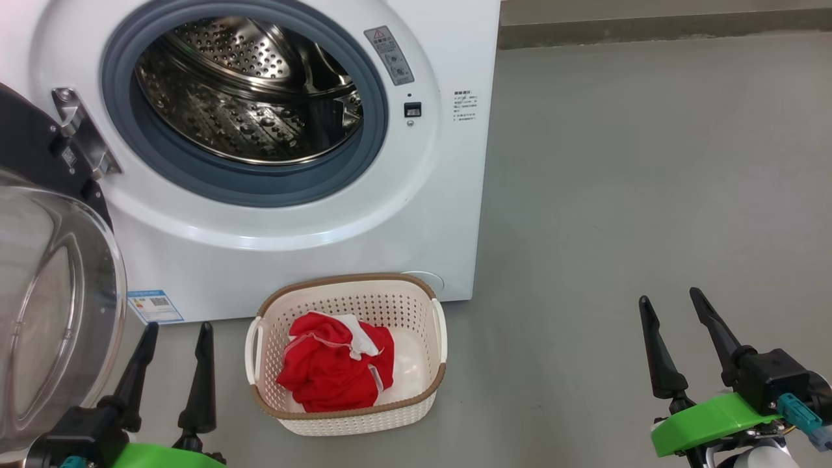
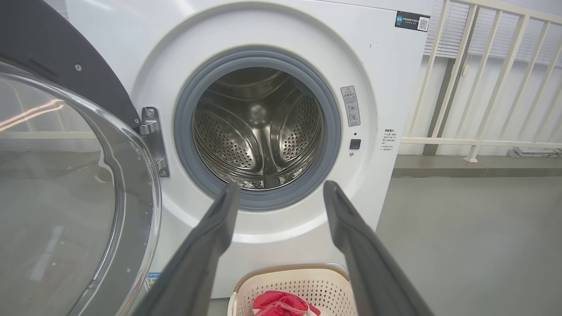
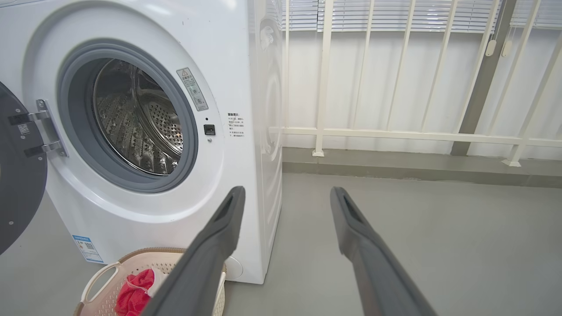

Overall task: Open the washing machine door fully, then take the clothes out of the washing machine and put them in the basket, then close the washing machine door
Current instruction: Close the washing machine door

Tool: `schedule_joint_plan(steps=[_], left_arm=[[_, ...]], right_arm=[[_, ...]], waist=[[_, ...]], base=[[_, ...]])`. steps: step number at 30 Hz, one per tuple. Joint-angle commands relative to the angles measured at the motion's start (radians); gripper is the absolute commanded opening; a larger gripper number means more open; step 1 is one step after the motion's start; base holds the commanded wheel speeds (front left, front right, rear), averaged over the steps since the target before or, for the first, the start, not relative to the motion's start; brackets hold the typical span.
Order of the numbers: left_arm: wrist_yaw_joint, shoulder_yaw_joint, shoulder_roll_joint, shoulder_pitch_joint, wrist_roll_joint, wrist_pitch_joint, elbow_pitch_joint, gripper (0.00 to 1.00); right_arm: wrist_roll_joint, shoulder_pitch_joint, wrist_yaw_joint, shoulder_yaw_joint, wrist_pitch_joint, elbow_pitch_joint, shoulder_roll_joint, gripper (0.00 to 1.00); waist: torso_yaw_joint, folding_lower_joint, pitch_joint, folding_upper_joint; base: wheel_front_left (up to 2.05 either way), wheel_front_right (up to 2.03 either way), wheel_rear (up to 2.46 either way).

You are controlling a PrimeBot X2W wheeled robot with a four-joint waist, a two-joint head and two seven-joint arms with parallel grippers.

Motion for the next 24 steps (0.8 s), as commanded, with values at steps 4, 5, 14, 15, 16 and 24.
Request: schedule_joint_plan(steps=[4, 5, 14, 15, 16, 24], left_arm=[[-0.005, 0.040, 0.010, -0.014, 0.003, -0.012, -0.034, 1.00], [-0.005, 0.041, 0.009, -0.014, 0.005, -0.012, -0.034, 1.00], [-0.005, 0.067, -0.009, -0.016, 0.041, -0.012, -0.042, 1.00], [-0.005, 0.070, -0.011, -0.015, 0.044, -0.012, -0.043, 1.00], [-0.005, 0.071, -0.013, -0.014, 0.047, -0.012, -0.045, 1.00], [-0.005, 0.084, -0.025, -0.012, 0.066, -0.012, -0.066, 1.00]], right_arm=[[-0.004, -0.026, 0.006, 0.027, -0.006, -0.025, -0.008, 1.00], [-0.005, -0.027, 0.006, 0.027, -0.006, -0.025, -0.008, 1.00], [-0.006, -0.025, 0.006, 0.043, -0.006, -0.030, -0.008, 1.00], [-0.006, -0.026, 0.006, 0.045, -0.006, -0.031, -0.008, 1.00], [-0.006, -0.028, 0.006, 0.049, -0.006, -0.032, -0.008, 1.00], [-0.005, -0.042, 0.006, 0.077, -0.006, -0.040, -0.008, 1.00]], waist=[[0.007, 0.0000, 0.000, 0.0000], [0.010, 0.0000, 0.000, 0.0000], [0.059, 0.0000, -0.003, 0.0000], [0.067, 0.0000, -0.002, 0.0000], [0.076, 0.0000, -0.002, 0.0000], [0.161, 0.0000, 0.004, 0.0000]], base=[[0.00, 0.00, 0.00], [0.00, 0.00, 0.00], [0.00, 0.00, 0.00], [0.00, 0.00, 0.00], [0.00, 0.00, 0.00], [0.00, 0.00, 0.00]])
